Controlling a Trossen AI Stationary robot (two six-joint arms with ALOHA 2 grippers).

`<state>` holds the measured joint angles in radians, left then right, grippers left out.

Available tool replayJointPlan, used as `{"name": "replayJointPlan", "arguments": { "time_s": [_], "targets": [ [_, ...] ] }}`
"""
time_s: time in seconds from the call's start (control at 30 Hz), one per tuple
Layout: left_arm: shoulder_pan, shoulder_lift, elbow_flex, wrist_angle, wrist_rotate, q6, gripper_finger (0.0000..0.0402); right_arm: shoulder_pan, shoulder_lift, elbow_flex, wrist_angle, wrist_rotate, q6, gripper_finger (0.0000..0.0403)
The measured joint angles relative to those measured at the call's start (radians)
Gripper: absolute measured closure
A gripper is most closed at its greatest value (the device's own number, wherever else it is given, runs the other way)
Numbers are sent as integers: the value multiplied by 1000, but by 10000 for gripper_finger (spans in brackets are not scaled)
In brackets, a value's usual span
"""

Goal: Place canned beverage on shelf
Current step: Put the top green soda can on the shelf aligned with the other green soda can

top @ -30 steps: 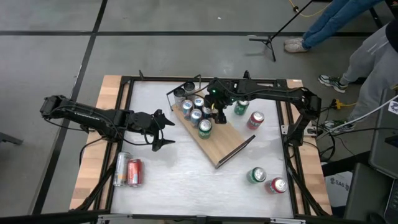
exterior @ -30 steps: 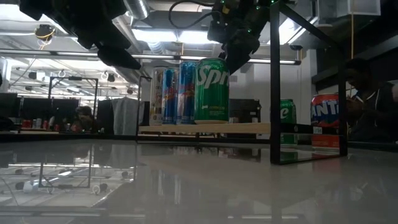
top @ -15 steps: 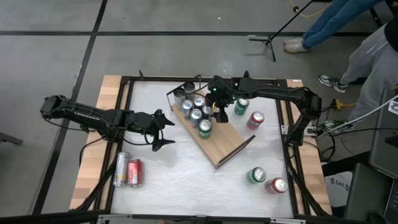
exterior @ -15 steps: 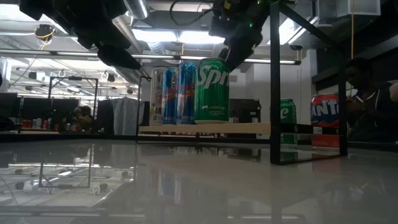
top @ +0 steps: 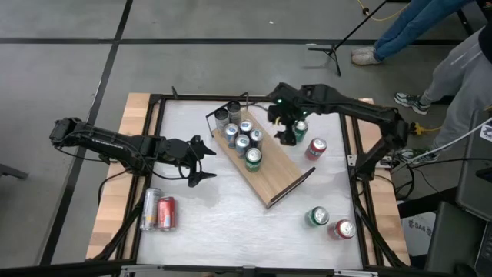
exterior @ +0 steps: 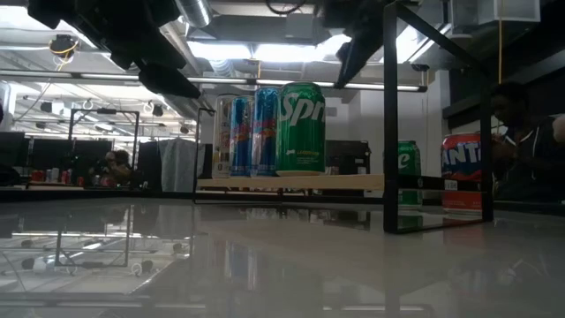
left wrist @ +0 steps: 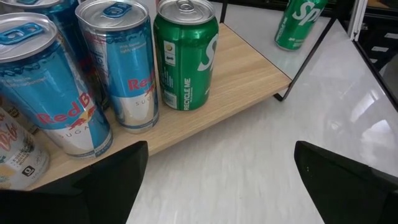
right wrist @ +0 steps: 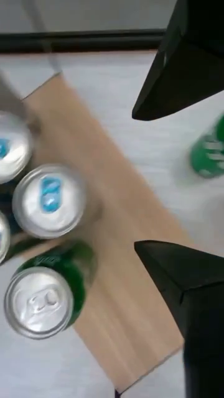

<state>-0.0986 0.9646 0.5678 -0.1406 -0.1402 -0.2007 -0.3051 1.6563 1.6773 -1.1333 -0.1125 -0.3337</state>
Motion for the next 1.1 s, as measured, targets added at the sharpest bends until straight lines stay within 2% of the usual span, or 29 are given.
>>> {"name": "replayJointPlan", "arguments": {
  "time_s": [0.13,0.3,0.5,1.1],
  "targets": [
    [0,0,0,1,-3,0,7,-73,-56,-42,-21,21,110,81],
    [0,0,0,0,-8,0,7,-189,-112,-140,-22,104,341,81],
    [0,0,0,1,-9,0,7,-278,-117,-249,-18,102,571,81],
    [0,0,0,0,-8,1,7,-291,-117,-415,89,128,755,81]
  ]
}}
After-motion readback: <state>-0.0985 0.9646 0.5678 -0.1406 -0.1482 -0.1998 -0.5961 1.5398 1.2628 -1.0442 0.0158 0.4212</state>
